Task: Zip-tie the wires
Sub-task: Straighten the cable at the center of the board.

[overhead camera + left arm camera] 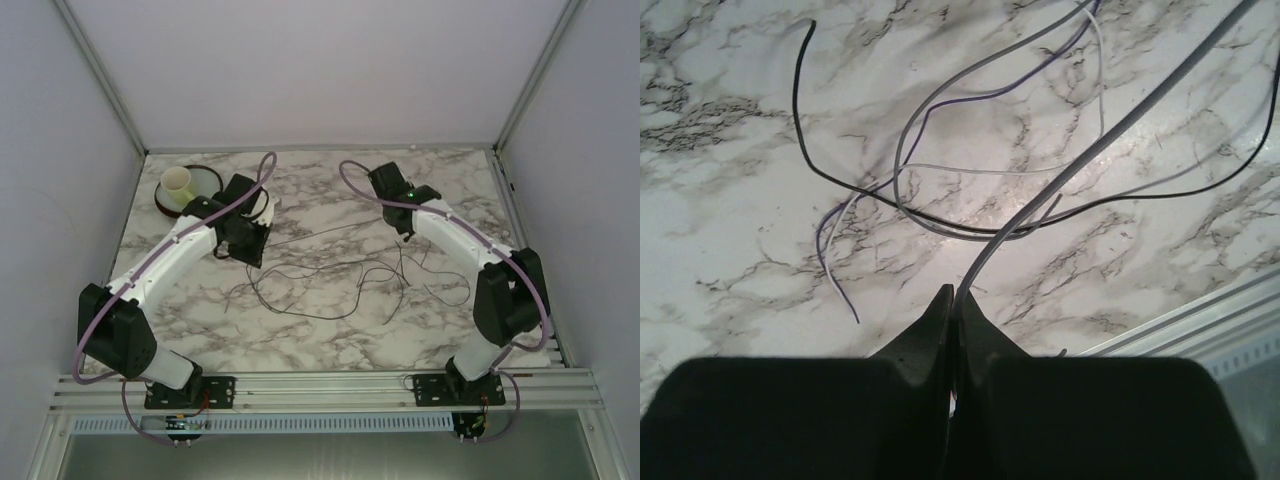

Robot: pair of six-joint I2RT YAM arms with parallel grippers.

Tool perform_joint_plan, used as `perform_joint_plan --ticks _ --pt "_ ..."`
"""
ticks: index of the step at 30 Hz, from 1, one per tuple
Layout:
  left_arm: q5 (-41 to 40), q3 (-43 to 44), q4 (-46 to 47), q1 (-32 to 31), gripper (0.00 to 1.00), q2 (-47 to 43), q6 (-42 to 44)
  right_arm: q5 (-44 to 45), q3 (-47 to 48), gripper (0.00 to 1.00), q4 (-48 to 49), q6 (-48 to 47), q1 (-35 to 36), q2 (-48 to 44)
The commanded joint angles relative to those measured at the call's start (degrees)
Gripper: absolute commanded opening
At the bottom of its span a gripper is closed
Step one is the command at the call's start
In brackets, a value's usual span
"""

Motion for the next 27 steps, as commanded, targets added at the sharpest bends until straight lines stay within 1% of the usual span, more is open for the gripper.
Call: perform_joint_plan --ticks 1,4,9,13,17,27 --pt "2.83 0.2 -1.88 -0.19 0.0 0.37 1.48 3.69 -6.93 0.0 -1.54 3.22 -0.6 -2.19" --pt "1.28 -0.28 -2.67 -0.39 0.0 1.82 2.02 1.31 -10.49 0.0 -0.73 4.1 -0.45 -2.71" --pt "-0.98 -1.25 -2.65 -0.82 0.0 3.92 2.22 -4.85 -15.93 0.0 2.5 2.67 1.13 -4.56" --pt "-1.86 -2.42 -1.75 -1.05 0.0 5.8 2.13 -5.96 -18.49 0.0 3.13 2.08 1.86 -4.11" --pt "-3.55 -3.32 -0.84 -1.83 0.0 8.74 2.39 -5.74 -19.53 0.0 3.47 2.05 1.78 -2.4" --pt "-5.98 -3.15 0.47 -2.92 0.0 14.55 3.0 -6.88 -18.72 0.0 4.94 1.58 1.86 1.35"
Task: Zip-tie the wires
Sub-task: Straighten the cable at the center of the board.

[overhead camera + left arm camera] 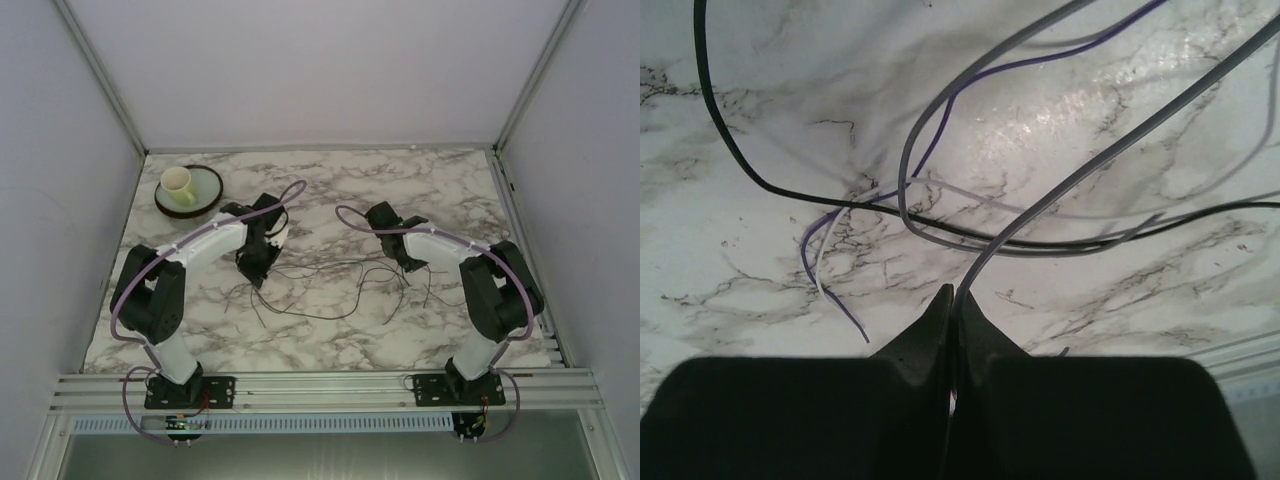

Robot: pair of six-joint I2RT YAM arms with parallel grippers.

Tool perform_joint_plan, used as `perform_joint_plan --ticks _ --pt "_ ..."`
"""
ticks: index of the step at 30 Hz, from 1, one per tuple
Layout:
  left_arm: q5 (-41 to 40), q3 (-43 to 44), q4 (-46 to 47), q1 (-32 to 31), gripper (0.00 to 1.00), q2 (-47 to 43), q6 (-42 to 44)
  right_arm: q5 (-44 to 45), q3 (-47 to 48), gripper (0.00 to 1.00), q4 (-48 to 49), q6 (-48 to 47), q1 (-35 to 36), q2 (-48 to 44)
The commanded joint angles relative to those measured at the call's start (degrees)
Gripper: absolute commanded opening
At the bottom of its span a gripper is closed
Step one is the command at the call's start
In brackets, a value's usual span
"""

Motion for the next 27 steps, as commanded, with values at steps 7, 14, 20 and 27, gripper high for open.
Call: perform_joint_plan --ticks 7,14,20,27 --pt "-2.67 1.04 0.96 -0.52 0.0 4.15 1.19 -1.64 1.67 0.0 2.71 -0.12 0.28 3.95" --pt "-3.84 2.98 1.46 -0.63 0.18 6.44 1.41 -4.74 2.54 0.12 3.93 0.55 0.31 3.96" --pt "-5.81 3.15 1.27 -0.69 0.26 6.58 1.81 -4.09 2.88 0.27 3.21 0.56 0.23 2.78" --pt "-6.69 4.96 -1.03 -0.63 0.37 3.77 1.73 -4.34 5.23 0.42 0.69 1.57 -1.18 -1.13"
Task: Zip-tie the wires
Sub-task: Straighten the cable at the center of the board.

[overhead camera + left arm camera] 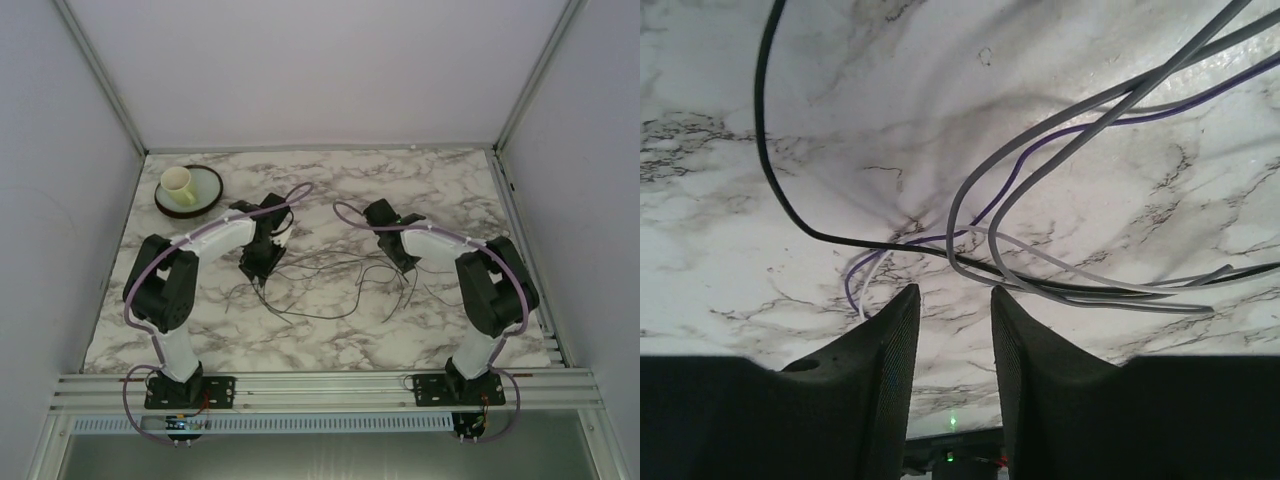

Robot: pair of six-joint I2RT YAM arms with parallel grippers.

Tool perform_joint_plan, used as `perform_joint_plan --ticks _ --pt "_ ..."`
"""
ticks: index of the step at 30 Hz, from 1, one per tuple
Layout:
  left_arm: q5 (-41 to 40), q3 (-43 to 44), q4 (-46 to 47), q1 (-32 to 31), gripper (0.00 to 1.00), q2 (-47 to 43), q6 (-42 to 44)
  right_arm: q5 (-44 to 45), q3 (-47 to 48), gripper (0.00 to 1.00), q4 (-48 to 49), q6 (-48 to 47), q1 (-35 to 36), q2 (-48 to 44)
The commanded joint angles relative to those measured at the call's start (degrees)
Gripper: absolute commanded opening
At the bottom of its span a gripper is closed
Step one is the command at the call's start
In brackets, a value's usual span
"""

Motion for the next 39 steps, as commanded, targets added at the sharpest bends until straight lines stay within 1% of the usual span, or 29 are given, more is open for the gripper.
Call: perform_joint_plan --ticks 1,5,9,13,15,17,21,23,27,29,34,39 --pt "-1.21 3.33 -2.75 -0.06 0.4 -2.94 0.45 -0.61 4.27 0.44 -1.45 1.28 -1.33 -5.25" --pt "-1.15 7.32 -4.99 0.06 0.56 -6.53 -0.12 -3.13 5.11 0.52 -2.42 1.96 -3.51 -10.66" --pt "-1.56 11.49 -4.54 0.42 0.73 -10.85 -1.0 -4.85 3.97 0.55 -2.8 3.44 -8.1 -15.15" --pt "-1.6 13.97 -1.84 0.94 0.89 -15.42 -1.15 -8.07 2.03 0.59 -2.89 4.84 -13.41 -19.26" --pt "-1.31 14.36 -0.81 1.2 0.96 -17.21 -1.21 -9.14 0.88 0.64 -3.33 5.04 -15.69 -20.72" --pt "-0.94 14.27 -0.12 1.26 0.98 -18.33 -1.23 -9.93 0.27 0.66 -4.04 4.67 -17.0 -21.36" --pt "0.23 12.18 0.52 1.39 0.99 -18.91 -1.26 -15.69 -0.04 0.66 -3.83 4.33 -16.78 -21.36" --pt "2.57 10.04 1.95 1.31 0.99 -19.23 -1.78 -17.0 -0.17 0.66 -2.94 4.96 -16.2 -21.15" --pt "9.73 2.83 8.82 0.3 0.98 -21.56 -5.85 -16.17 0.58 0.67 -2.73 6.69 -15.69 -20.3" --pt "11.21 -0.53 13.35 -0.65 0.96 -22.49 -8.68 -16.89 1.73 0.67 -2.54 8.04 -15.64 -20.44" --pt "11.51 -6.1 22.19 -5.43 0.88 -23.83 -15.43 -23.86 3.78 0.67 -0.21 11.24 -13.01 -21.52" --pt "5.85 -6.57 27.13 -11.88 0.78 -22.44 -20.21 -25.57 2.93 0.67 1.89 14.16 -9.85 -21.97"
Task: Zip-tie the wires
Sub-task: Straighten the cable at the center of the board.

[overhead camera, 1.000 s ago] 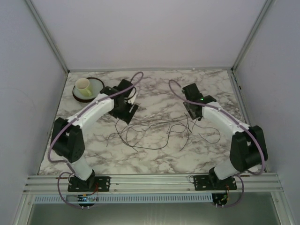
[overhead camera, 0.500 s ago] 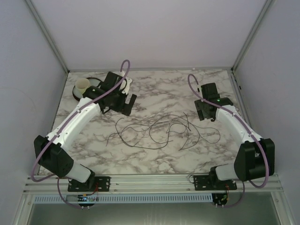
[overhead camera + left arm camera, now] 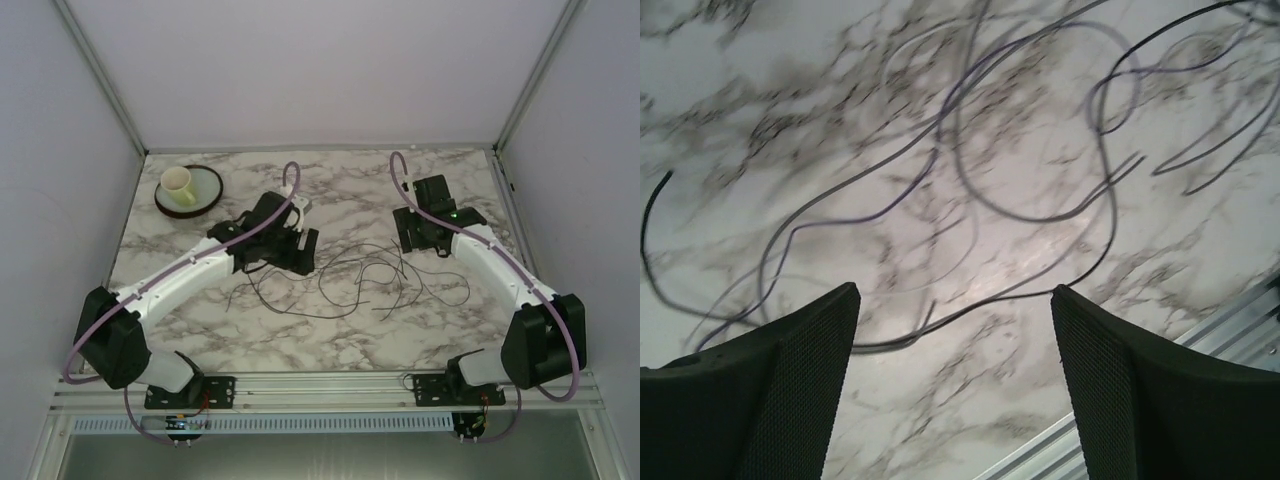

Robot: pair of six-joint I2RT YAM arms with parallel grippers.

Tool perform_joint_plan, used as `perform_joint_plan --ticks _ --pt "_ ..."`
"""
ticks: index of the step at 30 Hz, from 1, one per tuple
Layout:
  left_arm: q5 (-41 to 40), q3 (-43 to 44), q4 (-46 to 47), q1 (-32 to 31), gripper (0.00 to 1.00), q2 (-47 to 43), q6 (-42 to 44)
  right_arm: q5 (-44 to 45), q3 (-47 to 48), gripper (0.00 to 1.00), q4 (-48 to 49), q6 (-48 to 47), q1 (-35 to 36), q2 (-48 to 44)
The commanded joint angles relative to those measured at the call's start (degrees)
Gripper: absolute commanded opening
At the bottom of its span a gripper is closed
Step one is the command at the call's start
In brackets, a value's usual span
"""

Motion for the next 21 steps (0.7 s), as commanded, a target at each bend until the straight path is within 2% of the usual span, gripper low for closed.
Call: perform_joint_plan --ticks 1,4,6,10,13,17,21 --pt "-4.96 0.49 8.83 -5.4 0.75 -0.31 -6.31 -3.08 1.69 0.67 2.98 4.31 2.23 -1.22" --pt "-10.1 1.03 10.52 -10.85 0.7 1.91 -6.79 -2.24 1.25 0.67 3.21 5.46 2.57 -1.61" --pt "-9.4 1.38 11.21 -13.37 0.69 4.21 -5.72 -1.87 1.12 0.67 3.5 5.58 2.63 -2.3" --pt "-7.56 2.29 9.94 -16.84 0.7 7.9 3.58 0.05 1.21 0.68 3.53 5.48 2.5 -4.46" --pt "-3.83 0.89 12.14 -17.22 0.72 7.48 8.55 2.1 1.21 0.69 3.35 6.55 1.64 -6.8" --pt "0.56 2.08 15.36 -17.22 0.72 9.61 9.4 3.12 1.29 0.69 3.19 8.97 -0.81 -10.17" --pt "3.59 4.66 16.08 -17.53 0.66 14.64 9.73 3.32 0.83 0.69 3.12 9.32 -2.29 -12.3"
